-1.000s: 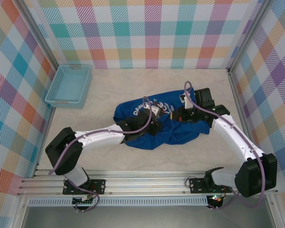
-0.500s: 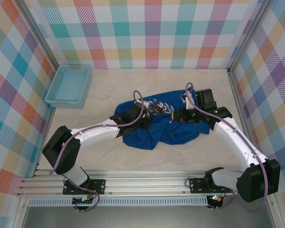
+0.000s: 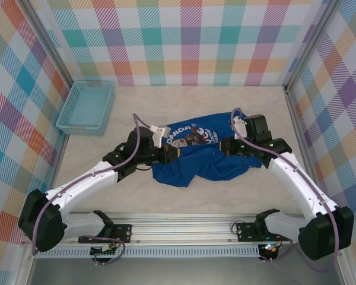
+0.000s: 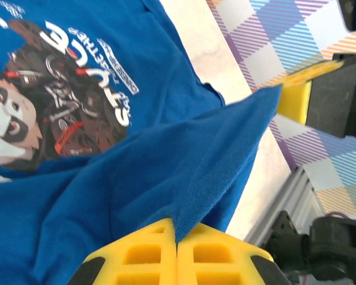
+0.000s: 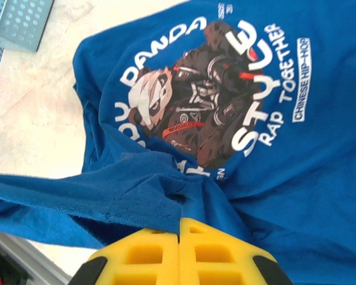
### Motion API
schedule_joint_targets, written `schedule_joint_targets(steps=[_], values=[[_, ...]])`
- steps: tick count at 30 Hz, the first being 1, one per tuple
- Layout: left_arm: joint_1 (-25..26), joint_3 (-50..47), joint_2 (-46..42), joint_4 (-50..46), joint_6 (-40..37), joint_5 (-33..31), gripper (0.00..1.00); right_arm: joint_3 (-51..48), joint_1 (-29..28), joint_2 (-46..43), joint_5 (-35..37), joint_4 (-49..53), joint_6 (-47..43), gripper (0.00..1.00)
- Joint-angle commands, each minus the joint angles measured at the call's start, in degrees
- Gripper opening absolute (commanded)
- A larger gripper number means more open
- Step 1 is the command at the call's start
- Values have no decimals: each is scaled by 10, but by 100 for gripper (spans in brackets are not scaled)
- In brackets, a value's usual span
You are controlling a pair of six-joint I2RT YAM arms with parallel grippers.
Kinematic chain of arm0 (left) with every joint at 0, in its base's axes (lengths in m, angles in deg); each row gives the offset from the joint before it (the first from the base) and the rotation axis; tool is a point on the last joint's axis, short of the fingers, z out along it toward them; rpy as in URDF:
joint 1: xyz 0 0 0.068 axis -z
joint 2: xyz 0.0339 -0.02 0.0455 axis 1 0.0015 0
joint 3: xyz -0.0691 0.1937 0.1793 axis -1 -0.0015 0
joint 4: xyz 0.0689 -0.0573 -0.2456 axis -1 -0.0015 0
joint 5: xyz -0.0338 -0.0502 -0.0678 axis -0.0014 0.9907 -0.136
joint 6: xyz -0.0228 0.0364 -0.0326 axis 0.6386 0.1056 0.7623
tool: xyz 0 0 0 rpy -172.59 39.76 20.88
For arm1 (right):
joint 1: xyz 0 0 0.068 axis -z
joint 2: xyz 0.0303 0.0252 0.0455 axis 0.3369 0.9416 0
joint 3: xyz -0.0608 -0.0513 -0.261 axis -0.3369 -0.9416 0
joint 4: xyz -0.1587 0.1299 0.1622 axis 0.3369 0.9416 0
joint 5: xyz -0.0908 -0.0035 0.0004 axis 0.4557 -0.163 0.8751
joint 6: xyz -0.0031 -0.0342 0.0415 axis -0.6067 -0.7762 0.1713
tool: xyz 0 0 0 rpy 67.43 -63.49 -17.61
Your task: Fold the inside-out t-shirt
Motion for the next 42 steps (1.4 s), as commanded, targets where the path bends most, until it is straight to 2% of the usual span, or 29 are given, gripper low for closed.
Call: schedule_joint_targets(steps=[1, 5, 9, 12, 18, 22, 26, 27, 28, 32, 34, 36, 39, 42], values=[[-34, -38, -18, -16, 26, 88, 0, -15, 9, -30, 103, -7, -1, 0], [-35, -51, -13, -39, -9, 113, 0, -7, 8, -29, 97, -4, 1, 0], [-27, -43, 13, -90, -45, 68, 0, -3, 8, -9, 19, -21, 3, 0], [-12, -31, 35, -89, -48, 41, 0, -6, 8, 4, -28, -34, 7, 0], [27, -5, 33, -63, -71, 51, 0, 6, 6, 8, -57, -10, -2, 0], [77, 26, 57, -106, -112, 35, 0, 10, 5, 21, -25, 66, 26, 0], [131, 42, 107, -138, -141, 31, 2, -52, 5, -11, 15, 85, 93, 0], [141, 51, 123, -144, -148, 28, 4, -67, 6, -17, 20, 85, 107, 0], [149, 62, 139, -152, -153, 25, 8, -82, 5, -23, 26, 86, 117, 5], [152, 105, 166, -168, -168, 10, 39, -76, 1, -51, 81, 96, 108, 30], [141, 108, 144, -156, -174, 6, 47, -58, -12, -65, 111, 80, 90, 38], [113, 92, 112, -122, -166, -4, 52, -44, -27, -53, 129, 46, 72, 42], [32, 60, 83, -61, -93, -106, 63, -23, -33, 36, 100, -51, 51, 48], [-74, 71, 107, -87, -6, -235, 66, 45, -34, 181, 65, -144, 29, 54]])
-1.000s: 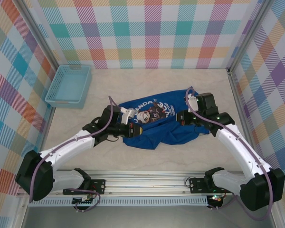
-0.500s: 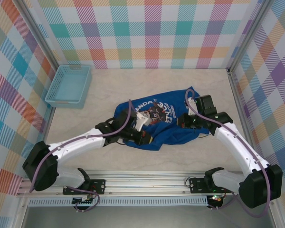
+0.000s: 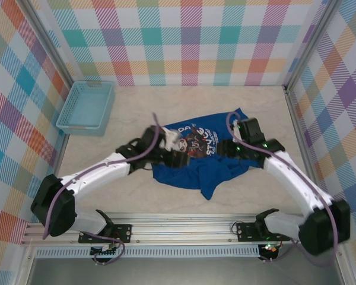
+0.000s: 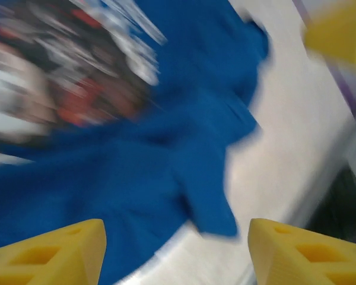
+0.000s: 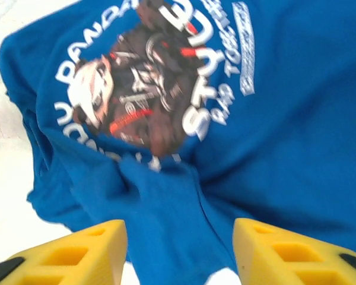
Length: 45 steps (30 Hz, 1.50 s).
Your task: Fold the inside-out t-shirt
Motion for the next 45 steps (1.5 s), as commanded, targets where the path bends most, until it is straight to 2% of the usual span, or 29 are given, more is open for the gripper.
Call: schedule_joint_targets(steps=[1, 3, 5, 9, 12, 15, 18, 21, 22, 24, 26, 33, 34, 40, 43, 45], values=[[-102, 4, 31, -8, 95, -189, 68, 73, -3, 150, -27, -143, -34, 55], [-149, 12, 70, 10, 96, -220, 73, 142, -3, 237, -33, -161, -46, 56], [-186, 41, 131, 19, 89, -183, 75, 220, -3, 321, -21, -150, -58, 59], [-212, 105, 216, 9, 73, -142, 76, 332, -4, 447, -21, -117, -63, 70], [-217, 159, 276, -14, 55, -88, 75, 408, -6, 523, -32, -85, -62, 75], [-217, 176, 307, -18, 54, -73, 67, 459, -18, 577, -32, -57, -60, 76], [-217, 183, 328, -20, 53, -62, 59, 494, -35, 610, 0, -30, -60, 75], [-217, 182, 341, -14, 53, -43, 47, 534, -51, 641, 29, -3, -63, 72], [-217, 181, 342, -12, 54, -41, 43, 552, -58, 654, 43, 13, -66, 69], [-217, 177, 344, -6, 54, -32, 36, 573, -66, 673, 64, 35, -68, 58], [-217, 173, 346, 1, 57, -31, 29, 588, -68, 684, 74, 48, -67, 42], [-222, 194, 340, 7, 56, -14, 3, 630, -66, 675, 89, 42, -81, 0], [-227, 203, 333, 8, 56, -13, 0, 647, -64, 666, 99, 41, -91, 0], [-249, 288, 221, 29, 49, 7, 0, 752, -38, 573, 87, 19, -153, 0], [-247, 316, 152, 53, 49, 48, 0, 740, -33, 493, 67, -2, -170, 0], [-237, 311, 105, 67, 48, 71, 0, 692, -33, 431, 63, -14, -178, 0]])
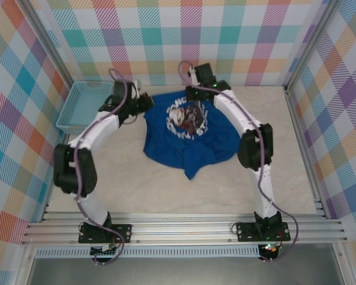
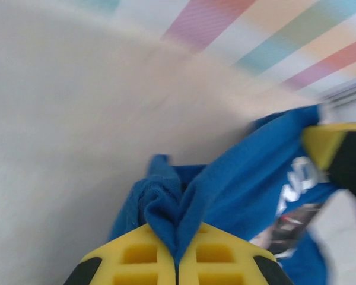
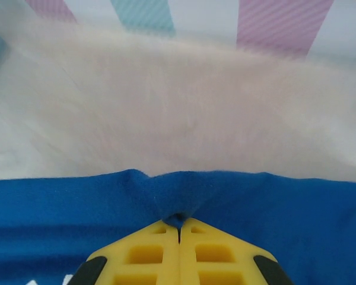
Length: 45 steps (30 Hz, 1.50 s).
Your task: Fold the inside-out t-shirt
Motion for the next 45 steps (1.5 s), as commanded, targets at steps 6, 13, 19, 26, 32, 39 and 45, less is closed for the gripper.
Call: schedule_joint_targets(steps=[6, 13, 19, 26, 32, 39, 45], values=[[88, -164, -234, 74, -31, 80, 0, -385, 4, -365, 7, -107, 2, 11], [205, -411, -324, -22, -32, 92, 43, -765, 4, -574, -13, -99, 114, 44], [210, -420, -349, -39, 7, -89, 61, -772, -12, -521, -111, -168, 122, 52], [246, -329, -160, -15, 12, -122, 61, -670, -40, -361, -90, -191, 108, 57], [287, -236, -27, 2, -34, -180, 57, -615, -40, -258, -70, -201, 131, 53], [296, -228, 67, 91, -34, -199, 57, -598, -30, -203, -58, -200, 141, 45], [291, -234, 97, 170, -21, -248, 21, -650, 5, -282, -160, -243, 134, 14]])
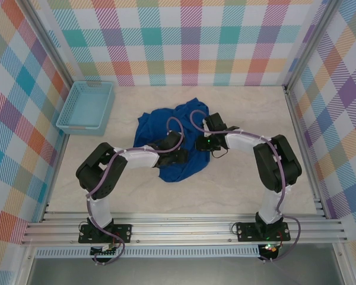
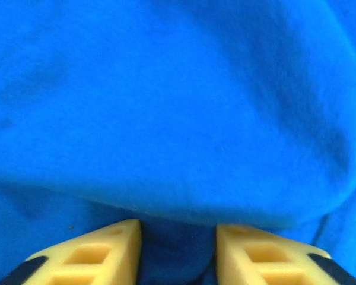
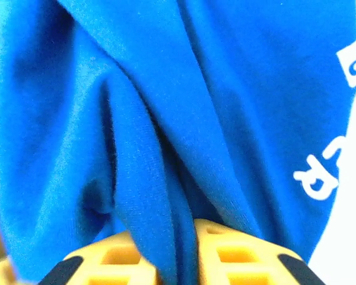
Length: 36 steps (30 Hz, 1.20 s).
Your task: Fold the inside-out t-shirt
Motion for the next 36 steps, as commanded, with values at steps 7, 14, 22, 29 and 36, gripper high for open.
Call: schedule_joint_targets(steps=[7, 14, 22, 29, 36], values=[[-71, -95, -177, 90, 14, 181, 0, -103, 38, -223, -148, 16, -56, 4], [-128, -190, -325, 154, 112, 409, 0, -166, 40, -313, -94, 50, -70, 13], [-131, -195, -367, 125, 98, 432, 0, -180, -30, -325, -57, 28, -138, 43], [-131, -183, -381, 94, 90, 431, 0, -203, -87, -302, -33, -64, -204, 70], [-131, -179, -400, 67, 85, 409, 0, -146, -103, -164, -68, -173, -215, 72]])
